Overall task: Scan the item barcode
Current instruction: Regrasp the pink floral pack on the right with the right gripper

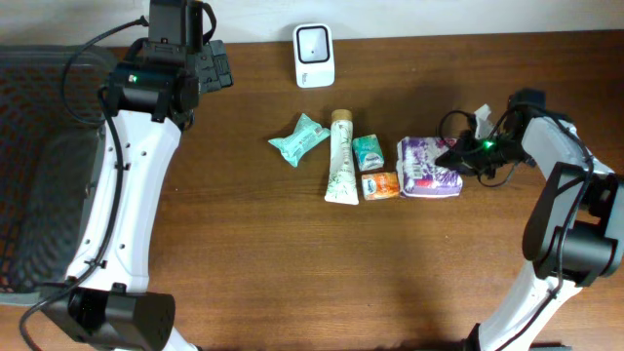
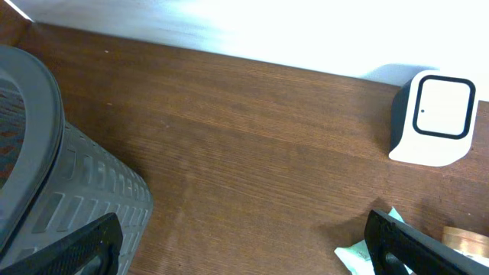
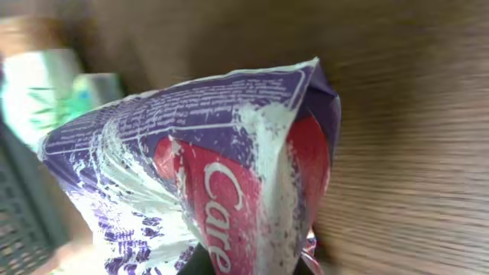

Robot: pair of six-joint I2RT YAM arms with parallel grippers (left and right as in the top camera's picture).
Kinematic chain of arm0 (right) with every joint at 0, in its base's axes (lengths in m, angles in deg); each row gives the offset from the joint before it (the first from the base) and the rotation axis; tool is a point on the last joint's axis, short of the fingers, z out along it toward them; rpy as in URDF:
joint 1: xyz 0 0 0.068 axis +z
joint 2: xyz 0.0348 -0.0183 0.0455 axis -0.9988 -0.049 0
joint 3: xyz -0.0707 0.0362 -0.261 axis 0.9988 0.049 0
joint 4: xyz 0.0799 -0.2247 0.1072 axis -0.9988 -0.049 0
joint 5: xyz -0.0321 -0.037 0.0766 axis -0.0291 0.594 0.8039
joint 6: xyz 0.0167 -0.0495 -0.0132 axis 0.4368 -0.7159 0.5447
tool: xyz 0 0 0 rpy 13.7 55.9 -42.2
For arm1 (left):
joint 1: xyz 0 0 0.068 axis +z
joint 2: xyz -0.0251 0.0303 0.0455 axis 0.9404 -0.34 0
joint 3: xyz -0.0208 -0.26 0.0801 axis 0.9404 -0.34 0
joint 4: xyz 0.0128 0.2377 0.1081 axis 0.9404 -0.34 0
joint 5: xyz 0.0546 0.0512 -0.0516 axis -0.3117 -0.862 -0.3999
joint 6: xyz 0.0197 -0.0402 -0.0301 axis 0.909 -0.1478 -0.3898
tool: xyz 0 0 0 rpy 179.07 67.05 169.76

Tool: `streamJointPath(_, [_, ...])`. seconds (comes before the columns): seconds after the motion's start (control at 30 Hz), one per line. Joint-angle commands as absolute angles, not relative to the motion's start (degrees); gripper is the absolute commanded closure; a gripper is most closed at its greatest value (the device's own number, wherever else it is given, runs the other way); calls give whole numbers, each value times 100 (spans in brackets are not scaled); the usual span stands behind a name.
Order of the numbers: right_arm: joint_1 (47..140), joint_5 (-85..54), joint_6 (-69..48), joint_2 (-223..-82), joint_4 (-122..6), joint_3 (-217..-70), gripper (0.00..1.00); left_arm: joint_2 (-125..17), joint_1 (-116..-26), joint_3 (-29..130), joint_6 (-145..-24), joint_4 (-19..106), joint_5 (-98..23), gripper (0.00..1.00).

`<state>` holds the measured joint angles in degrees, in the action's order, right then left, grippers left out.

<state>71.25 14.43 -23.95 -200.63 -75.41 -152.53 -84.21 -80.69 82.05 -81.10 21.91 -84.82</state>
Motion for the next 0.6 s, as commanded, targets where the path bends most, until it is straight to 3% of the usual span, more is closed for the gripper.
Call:
streamJointPath(0.0, [7206, 2527, -2410, -19755, -7955, -16029, 96, -8421, -8045, 8229, -8043, 2200, -8521, 1])
streamJointPath(0.13, [7803, 2553, -2353, -18946, -8014, -16639, 96, -8421, -8045, 8229, -8043, 2198, -8519, 1])
streamJointPath(0.33, [9468, 188, -714, -17790, -6398, -16768, 96, -8421, -8045, 8229, -8043, 2200, -8519, 1])
streamJointPath(0.57, [9647, 7, -644, -17807, -6884, -16765, 96, -8421, -8045, 8229, -8043, 2200, -8521, 1])
